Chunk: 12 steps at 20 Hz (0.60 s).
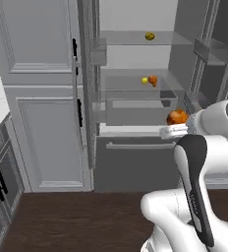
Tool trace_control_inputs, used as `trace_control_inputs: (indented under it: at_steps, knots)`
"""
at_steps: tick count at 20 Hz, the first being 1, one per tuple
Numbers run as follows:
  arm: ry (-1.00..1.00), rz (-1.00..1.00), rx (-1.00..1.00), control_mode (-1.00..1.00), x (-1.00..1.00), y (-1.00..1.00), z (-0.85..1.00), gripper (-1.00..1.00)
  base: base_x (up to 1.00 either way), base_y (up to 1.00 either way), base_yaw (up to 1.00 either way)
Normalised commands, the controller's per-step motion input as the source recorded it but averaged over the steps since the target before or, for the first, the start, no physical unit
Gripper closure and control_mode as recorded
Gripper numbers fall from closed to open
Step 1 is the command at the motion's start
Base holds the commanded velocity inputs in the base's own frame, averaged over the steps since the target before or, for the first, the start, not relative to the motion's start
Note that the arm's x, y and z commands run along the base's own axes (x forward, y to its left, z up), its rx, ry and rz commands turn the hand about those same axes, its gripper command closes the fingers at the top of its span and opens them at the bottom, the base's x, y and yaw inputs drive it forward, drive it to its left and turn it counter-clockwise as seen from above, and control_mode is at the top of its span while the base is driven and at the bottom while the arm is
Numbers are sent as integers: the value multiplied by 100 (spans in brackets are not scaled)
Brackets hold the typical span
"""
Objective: Place one lemon and one chicken drumstick in each tupperware on the nearby counter, to pack two identical lunches.
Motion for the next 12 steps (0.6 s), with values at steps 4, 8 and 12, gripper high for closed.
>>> trace_control_inputs:
  at_steps: [4, 8, 12]
  knots:
    - [0, 0, 0, 100, 0, 0, 0, 100, 0, 29, 84]
    - [0, 0, 0, 100, 0, 0, 0, 100, -7, 30, 75]
    - [0, 0, 0, 100, 0, 0, 0, 100, 8, 51, 60]
